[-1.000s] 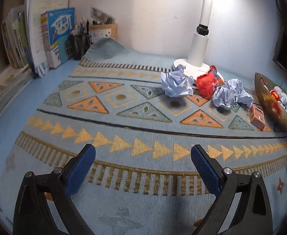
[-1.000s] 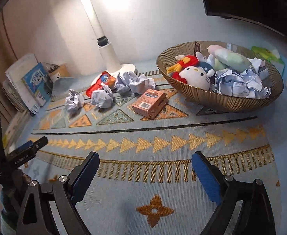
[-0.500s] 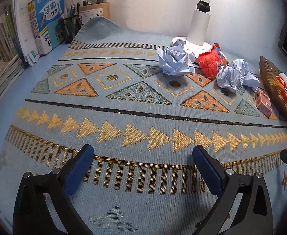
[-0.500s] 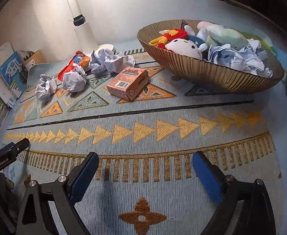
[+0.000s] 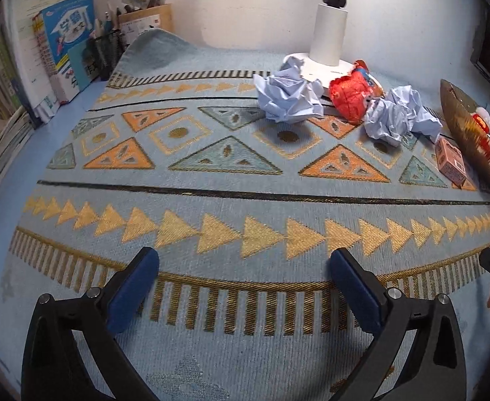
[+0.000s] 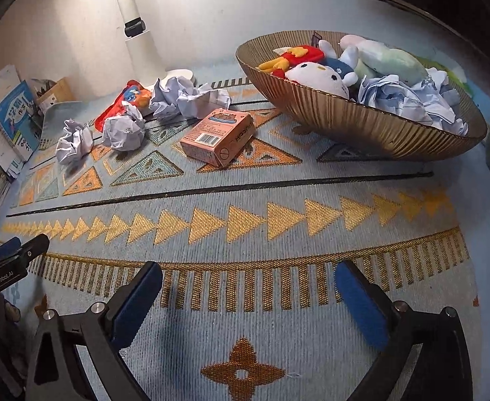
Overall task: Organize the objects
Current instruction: 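Move both grippers back toward the paper balls and pink snack box, then grasp a paper ball with the left gripper while the right grasps the pink snack box, then carry the paper ball and pink snack box over the gold bowl and open both grippers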
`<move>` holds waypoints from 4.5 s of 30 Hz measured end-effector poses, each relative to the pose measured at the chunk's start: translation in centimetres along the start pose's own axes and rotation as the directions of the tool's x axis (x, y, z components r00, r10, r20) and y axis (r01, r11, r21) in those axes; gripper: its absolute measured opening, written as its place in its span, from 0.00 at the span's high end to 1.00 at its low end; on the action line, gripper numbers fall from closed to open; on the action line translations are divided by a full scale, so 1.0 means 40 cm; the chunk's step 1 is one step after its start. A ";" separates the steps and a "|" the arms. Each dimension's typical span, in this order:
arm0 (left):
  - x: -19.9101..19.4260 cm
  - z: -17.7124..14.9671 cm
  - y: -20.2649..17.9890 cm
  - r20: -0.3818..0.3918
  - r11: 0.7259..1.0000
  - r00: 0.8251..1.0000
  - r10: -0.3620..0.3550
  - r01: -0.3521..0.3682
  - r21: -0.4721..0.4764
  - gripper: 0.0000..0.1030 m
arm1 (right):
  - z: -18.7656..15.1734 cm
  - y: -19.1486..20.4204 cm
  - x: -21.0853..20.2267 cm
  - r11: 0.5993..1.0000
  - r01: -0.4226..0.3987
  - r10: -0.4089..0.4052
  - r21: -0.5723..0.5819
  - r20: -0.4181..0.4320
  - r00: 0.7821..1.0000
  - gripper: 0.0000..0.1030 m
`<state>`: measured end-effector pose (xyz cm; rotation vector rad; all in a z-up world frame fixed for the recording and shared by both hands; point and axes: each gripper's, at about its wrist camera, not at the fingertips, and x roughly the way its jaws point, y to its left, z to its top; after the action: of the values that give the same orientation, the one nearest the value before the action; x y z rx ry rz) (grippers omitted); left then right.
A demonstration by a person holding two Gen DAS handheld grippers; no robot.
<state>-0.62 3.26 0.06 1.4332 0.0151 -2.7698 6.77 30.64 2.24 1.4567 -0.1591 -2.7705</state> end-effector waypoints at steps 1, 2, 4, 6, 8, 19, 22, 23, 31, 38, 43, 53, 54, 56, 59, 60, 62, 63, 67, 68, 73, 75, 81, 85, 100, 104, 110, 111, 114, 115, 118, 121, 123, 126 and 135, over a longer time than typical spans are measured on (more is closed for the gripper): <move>0.005 0.011 -0.014 -0.011 0.998 1.000 -0.013 0.014 0.061 0.00 | 0.001 0.005 0.004 1.000 0.012 -0.012 -0.012 -0.006 1.000 0.00; 0.007 0.026 -0.027 -0.015 0.991 1.000 -0.010 0.012 0.131 0.00 | 0.002 0.015 0.009 0.999 0.029 -0.029 -0.030 -0.013 0.999 0.00; 0.017 0.059 -0.037 -0.028 0.976 0.999 -0.039 0.044 0.215 0.01 | 0.004 0.032 0.020 0.995 0.066 -0.069 -0.073 -0.029 0.997 0.00; 0.027 0.100 -0.012 -0.002 0.984 0.999 -0.049 0.048 0.171 0.01 | 0.008 0.032 0.024 0.995 0.065 -0.067 -0.071 -0.031 0.997 0.00; 0.044 0.156 0.022 0.004 0.992 0.997 -0.082 0.082 0.093 0.01 | 0.021 0.029 0.031 0.996 0.071 -0.074 -0.053 -0.046 0.996 0.00; 0.150 0.262 -0.003 0.075 0.973 0.971 -0.226 0.228 -0.023 0.04 | 0.209 0.069 0.145 0.984 0.039 -0.030 0.176 -0.051 0.998 0.00; 0.157 0.263 -0.028 0.046 0.978 0.977 -0.207 0.206 0.024 0.24 | 0.227 0.090 0.170 0.983 0.099 -0.097 0.153 -0.020 0.995 0.01; 0.157 0.262 -0.031 0.048 0.980 0.979 -0.197 0.196 0.026 0.28 | 0.230 0.100 0.178 0.981 0.141 -0.139 0.135 -0.019 0.990 0.05; 0.125 0.252 -0.052 0.120 0.987 0.981 -0.151 0.142 0.078 0.49 | 0.220 0.118 0.151 0.986 0.145 -0.149 0.086 0.039 0.988 0.56; 0.023 0.137 -0.018 0.079 0.981 0.978 -0.195 0.195 0.001 0.49 | 0.088 0.101 0.003 0.984 -0.155 0.159 -0.086 0.037 0.987 0.59; -0.048 0.001 -0.051 0.063 0.982 0.980 -0.187 0.189 -0.017 0.49 | -0.005 0.073 -0.043 0.968 -0.174 0.178 -0.179 0.006 0.984 0.60; -0.058 -0.046 -0.092 0.062 0.999 0.998 -0.021 0.019 0.034 0.47 | -0.054 0.097 -0.036 0.963 -0.159 0.162 -0.218 -0.005 0.987 0.43; -0.058 -0.046 -0.092 0.063 0.999 0.998 -0.020 0.018 0.034 0.47 | -0.057 0.107 -0.035 0.962 -0.141 0.144 -0.234 -0.003 0.990 0.42; -0.057 -0.047 -0.089 0.061 0.999 0.998 -0.026 0.025 0.028 0.47 | -0.062 0.118 -0.035 0.961 -0.105 0.110 -0.258 0.003 0.994 0.42; -0.058 -0.048 -0.090 0.061 0.999 0.998 -0.026 0.025 0.026 0.47 | -0.060 0.112 -0.035 0.966 -0.088 0.093 -0.245 0.010 0.996 0.42; -0.058 -0.048 -0.089 0.061 0.999 0.998 -0.027 0.026 0.026 0.47 | -0.058 0.106 -0.035 0.969 -0.087 0.092 -0.232 0.010 0.996 0.42; -0.058 -0.049 -0.090 0.061 0.999 0.998 -0.028 0.027 0.024 0.47 | -0.056 0.100 -0.037 0.972 -0.086 0.091 -0.219 0.013 0.996 0.42; -0.058 -0.049 -0.090 0.061 0.999 0.998 -0.029 0.027 0.024 0.47 | -0.056 0.101 -0.037 0.972 -0.081 0.086 -0.221 0.014 0.996 0.42; -0.057 -0.049 -0.092 0.060 0.999 0.998 -0.030 0.029 0.022 0.47 | -0.057 0.115 -0.032 0.968 -0.054 0.058 -0.244 0.011 0.998 0.39; -0.057 -0.049 -0.092 0.060 0.999 0.998 -0.031 0.029 0.021 0.47 | -0.055 0.118 -0.031 0.968 -0.047 0.051 -0.245 0.010 0.999 0.39; -0.057 -0.048 -0.093 0.060 0.999 0.998 -0.028 0.027 0.022 0.47 | -0.047 0.137 -0.024 0.979 -0.002 0.007 -0.202 0.025 1.000 0.49; -0.058 -0.048 -0.093 0.060 0.999 0.998 -0.029 0.027 0.021 0.47 | -0.055 0.156 -0.029 0.971 -0.009 0.018 -0.238 0.039 0.999 0.61; -0.057 -0.048 -0.091 0.060 0.999 0.998 -0.031 0.029 0.020 0.47 | -0.084 0.191 -0.048 0.944 -0.037 0.060 -0.327 0.059 0.996 0.61; -0.057 -0.048 -0.094 0.059 0.999 0.998 -0.030 0.029 0.020 0.47 | -0.090 0.200 -0.049 0.937 -0.040 0.066 -0.347 0.062 0.996 0.61; -0.120 -0.033 -0.128 0.096 0.993 0.988 -0.121 0.120 0.018 0.48 | -0.110 0.059 -0.136 0.952 -0.273 0.286 -0.138 0.081 0.955 0.61; -0.159 -0.001 -0.181 0.122 0.986 0.979 -0.162 0.157 0.050 0.48 | -0.101 -0.011 -0.181 0.945 -0.316 0.324 -0.081 0.121 0.938 0.61; -0.193 0.108 -0.346 0.149 0.961 0.957 -0.250 0.226 0.161 0.48 | -0.032 -0.114 -0.312 0.948 -0.317 0.310 -0.020 0.272 0.911 0.61; -0.193 0.132 -0.382 0.155 0.955 0.953 -0.261 0.231 0.185 0.48 | -0.009 -0.134 -0.327 0.954 -0.300 0.287 -0.002 0.299 0.910 0.61; -0.172 0.208 -0.478 0.148 0.929 0.928 -0.341 0.309 0.201 0.48 | 0.077 -0.195 -0.343 0.971 -0.227 0.187 0.071 0.366 0.912 0.61; -0.159 0.234 -0.508 0.147 0.924 0.921 -0.360 0.330 0.194 0.48 | 0.109 -0.215 -0.338 0.975 -0.200 0.150 0.098 0.377 0.914 0.61; -0.118 0.301 -0.584 0.142 0.904 0.900 -0.412 0.385 0.185 0.48 | 0.204 -0.262 -0.316 0.985 -0.059 -0.013 0.161 0.413 0.911 0.61; -0.076 0.354 -0.644 0.141 0.887 0.881 -0.452 0.427 0.177 0.38 | 0.287 -0.307 -0.277 0.977 -0.001 -0.090 0.214 0.413 0.906 0.61; -0.051 0.376 -0.667 0.129 0.890 0.886 -0.446 0.425 0.164 0.14 | 0.331 -0.336 -0.240 0.977 0.018 -0.109 0.214 0.423 0.899 0.51; -0.048 0.374 -0.653 0.122 0.878 0.872 -0.473 0.454 0.153 0.14 | 0.360 -0.381 -0.188 0.969 0.055 -0.137 0.242 0.338 0.931 0.43; -0.133 0.251 -0.449 0.193 0.925 0.907 -0.375 0.351 0.149 0.14 | 0.199 -0.290 -0.263 0.984 -0.062 0.005 0.164 0.332 0.943 0.36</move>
<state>-6.18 21.11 10.15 1.2475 0.1410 -3.2690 6.67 43.42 14.28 0.9852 -0.4315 -3.0153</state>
